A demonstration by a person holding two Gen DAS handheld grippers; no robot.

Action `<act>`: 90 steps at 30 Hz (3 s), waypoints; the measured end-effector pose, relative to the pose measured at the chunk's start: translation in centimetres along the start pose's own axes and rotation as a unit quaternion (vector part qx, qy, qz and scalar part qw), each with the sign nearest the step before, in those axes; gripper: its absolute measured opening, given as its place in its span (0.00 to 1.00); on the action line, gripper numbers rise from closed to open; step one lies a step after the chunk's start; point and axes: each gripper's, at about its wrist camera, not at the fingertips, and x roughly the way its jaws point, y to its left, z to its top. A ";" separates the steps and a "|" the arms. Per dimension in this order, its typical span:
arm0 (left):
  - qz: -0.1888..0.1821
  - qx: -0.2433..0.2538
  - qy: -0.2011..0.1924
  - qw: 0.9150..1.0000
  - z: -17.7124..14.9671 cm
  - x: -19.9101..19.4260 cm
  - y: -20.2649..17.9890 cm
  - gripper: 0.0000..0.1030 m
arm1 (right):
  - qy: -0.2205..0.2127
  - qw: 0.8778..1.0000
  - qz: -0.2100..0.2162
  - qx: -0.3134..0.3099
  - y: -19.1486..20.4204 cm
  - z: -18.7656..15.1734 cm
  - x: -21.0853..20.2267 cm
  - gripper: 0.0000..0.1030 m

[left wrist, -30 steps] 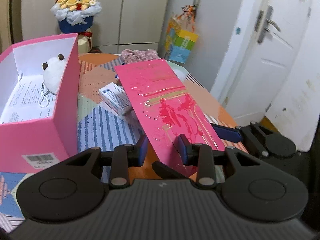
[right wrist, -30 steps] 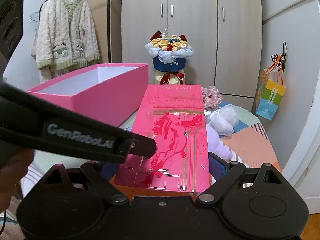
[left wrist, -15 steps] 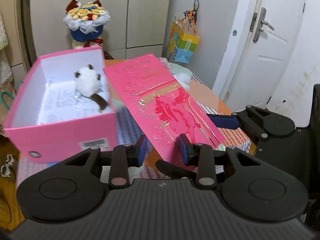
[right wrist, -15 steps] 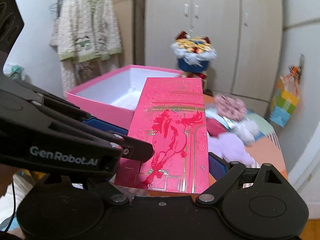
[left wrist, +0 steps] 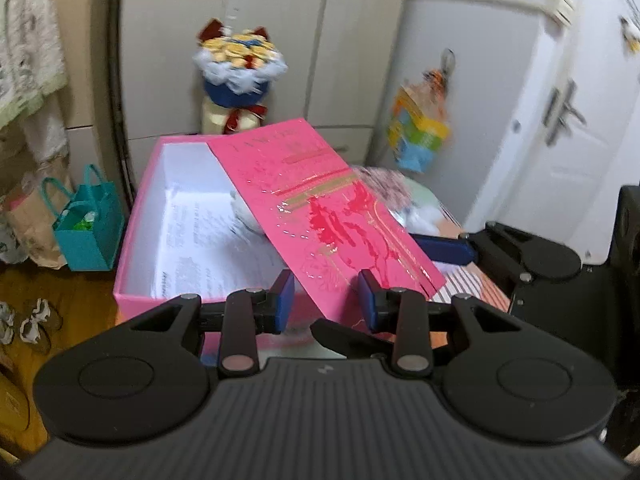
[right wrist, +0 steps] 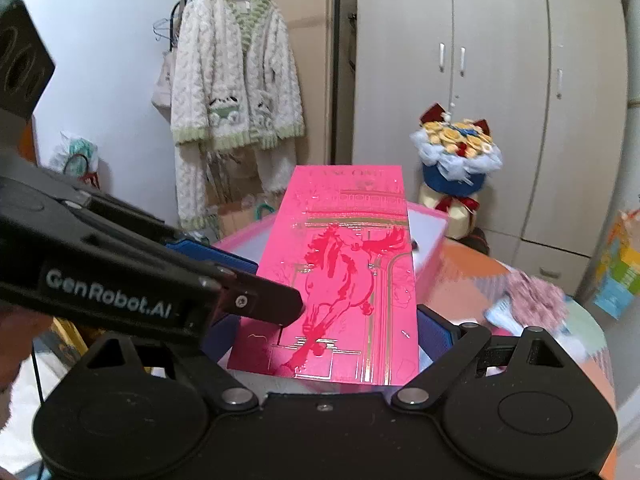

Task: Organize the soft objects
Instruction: 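Lower the pink envelope card into the box and open the left gripper, then move the left gripper to the lilac plush bear and grasp it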

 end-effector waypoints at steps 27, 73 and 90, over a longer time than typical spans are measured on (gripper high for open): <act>0.003 -0.075 0.100 0.992 5.6 13.6 11.6 0.30 | 0.134 0.985 0.091 0.051 -5.3 5.3 18.0 0.92; -0.084 0.170 0.064 0.980 1.0 3.6 -7.1 0.63 | 0.018 0.999 0.011 0.045 -15.0 -2.9 -6.8 0.93; -0.069 0.126 0.079 0.986 -1.7 16.3 -11.7 0.64 | 0.085 0.996 0.019 -0.010 -19.2 -10.7 0.2 0.93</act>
